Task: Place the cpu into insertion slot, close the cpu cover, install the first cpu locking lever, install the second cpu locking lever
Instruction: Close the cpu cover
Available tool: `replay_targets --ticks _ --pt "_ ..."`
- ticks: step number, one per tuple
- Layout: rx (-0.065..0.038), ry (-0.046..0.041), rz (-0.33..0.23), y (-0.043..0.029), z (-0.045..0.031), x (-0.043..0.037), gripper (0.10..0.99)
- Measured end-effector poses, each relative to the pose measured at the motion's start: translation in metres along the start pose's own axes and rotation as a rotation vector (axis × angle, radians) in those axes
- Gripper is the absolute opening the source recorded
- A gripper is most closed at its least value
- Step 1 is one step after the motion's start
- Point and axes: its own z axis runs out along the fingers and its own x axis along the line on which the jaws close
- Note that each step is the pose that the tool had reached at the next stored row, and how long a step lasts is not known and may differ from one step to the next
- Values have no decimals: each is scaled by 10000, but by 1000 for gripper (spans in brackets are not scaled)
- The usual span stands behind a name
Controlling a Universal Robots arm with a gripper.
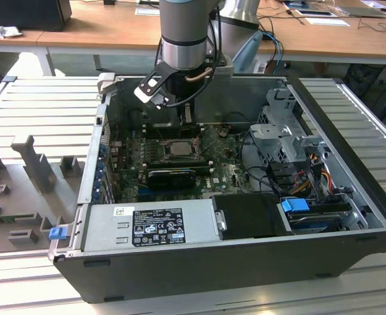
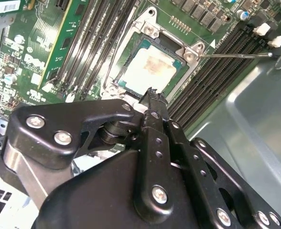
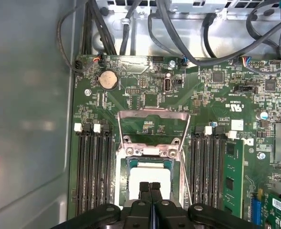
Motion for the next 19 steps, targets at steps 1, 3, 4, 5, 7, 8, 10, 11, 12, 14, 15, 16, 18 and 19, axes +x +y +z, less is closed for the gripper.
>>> replay_targets --ticks 1,3,4,5,7,8,10,11,12,14,15,16,18,19 --pt "0 0 -1 2 -33 2 106" --pt "1 -1 -1 6 -90 5 106" --pt "0 2 -1 12 -96 5 106" --pt "1 0 0 27 -97 5 106" --pt "3 0 0 49 -96 4 106" --pt "4 0 0 61 -95 3 106" --pt "12 -1 -1 98 -94 2 106" --pt "15 0 0 117 -93 2 106" --pt "18 0 1 138 -91 1 106" --pt "23 -1 1 161 -91 0 106" --pt "24 -2 0 167 -94 1 106" --pt "24 -2 0 169 -100 1 106" --pt "23 -1 1 174 -123 2 106" --pt "23 -1 1 176 -132 2 106"
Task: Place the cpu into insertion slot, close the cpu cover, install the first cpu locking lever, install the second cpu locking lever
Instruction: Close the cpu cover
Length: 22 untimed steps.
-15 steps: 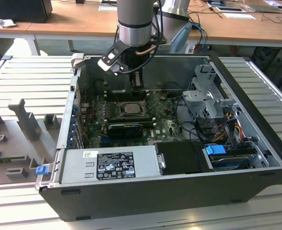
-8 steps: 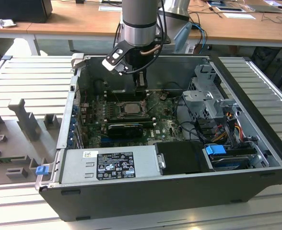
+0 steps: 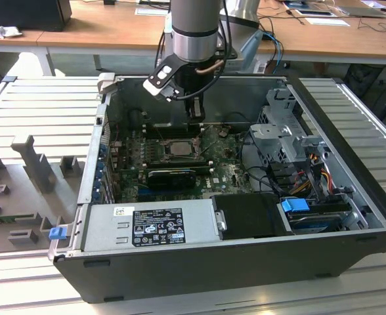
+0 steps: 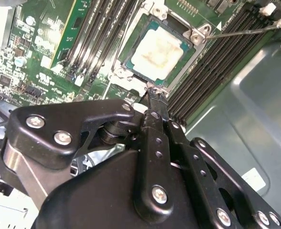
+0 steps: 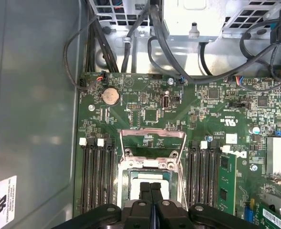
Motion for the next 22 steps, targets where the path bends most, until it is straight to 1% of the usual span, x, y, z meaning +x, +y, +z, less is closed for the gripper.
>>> replay_targets --ticks 5,8,15,22 --pt "3 0 0 35 -11 1 106" --pt "17 1 1 108 -7 -2 106" --pt "47 2 1 235 1 -5 106" --pt "57 3 2 293 4 -7 106"
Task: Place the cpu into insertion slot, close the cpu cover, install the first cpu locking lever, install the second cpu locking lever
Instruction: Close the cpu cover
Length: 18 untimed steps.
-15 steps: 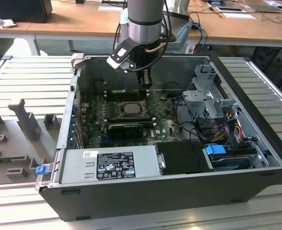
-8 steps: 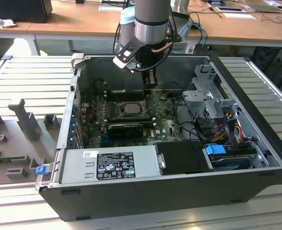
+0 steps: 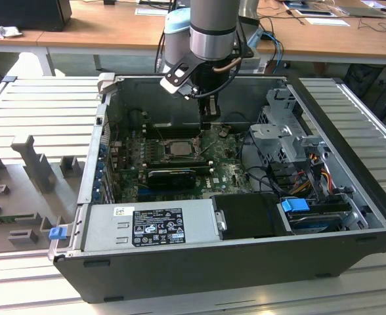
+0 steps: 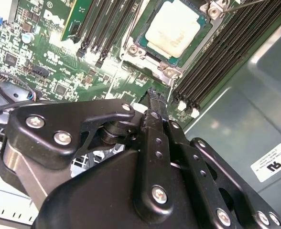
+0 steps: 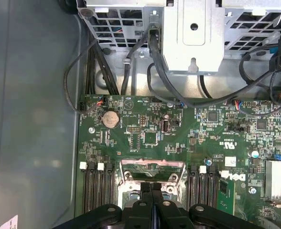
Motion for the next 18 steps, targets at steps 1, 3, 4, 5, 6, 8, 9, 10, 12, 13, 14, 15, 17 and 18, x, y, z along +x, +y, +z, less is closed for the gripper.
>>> replay_targets --ticks 1,3,4,5,6,8,9,10,12,13,14,15,17,18 --pt "0 0 0 6 1 0 106" --pt "1 0 -1 19 1 0 106" --pt "3 0 0 28 1 0 106" --pt "4 0 -1 39 2 0 106" --pt "5 0 -1 51 3 -1 106" --pt "6 0 -1 61 3 -1 106" --pt "5 1 0 64 4 0 106" --pt "5 1 1 69 4 0 106" --pt "6 -1 1 75 4 1 106" --pt "6 0 0 80 4 2 106" --pt "5 1 0 87 5 3 106" --pt "6 0 0 94 5 3 106" --pt "7 0 0 107 6 3 106" --pt "7 0 0 112 6 3 106"
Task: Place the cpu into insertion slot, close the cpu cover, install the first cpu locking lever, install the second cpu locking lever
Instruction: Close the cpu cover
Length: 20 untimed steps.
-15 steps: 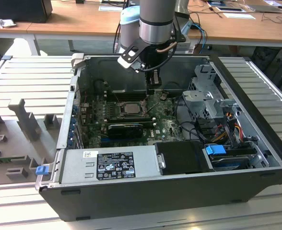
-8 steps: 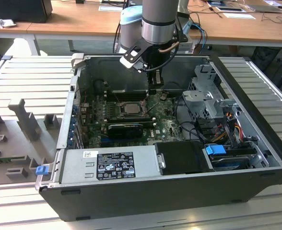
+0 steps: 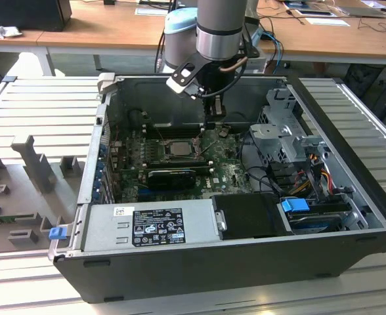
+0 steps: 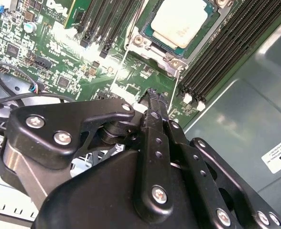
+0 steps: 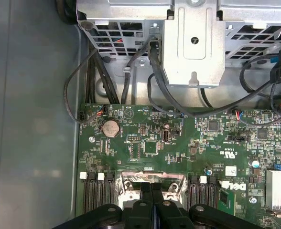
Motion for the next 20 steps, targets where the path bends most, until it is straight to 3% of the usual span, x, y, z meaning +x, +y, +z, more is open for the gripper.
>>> replay_targets --ticks 5,20 --pt "1 0 0 32 2 1 106" --pt "6 1 -1 248 13 -3 106"
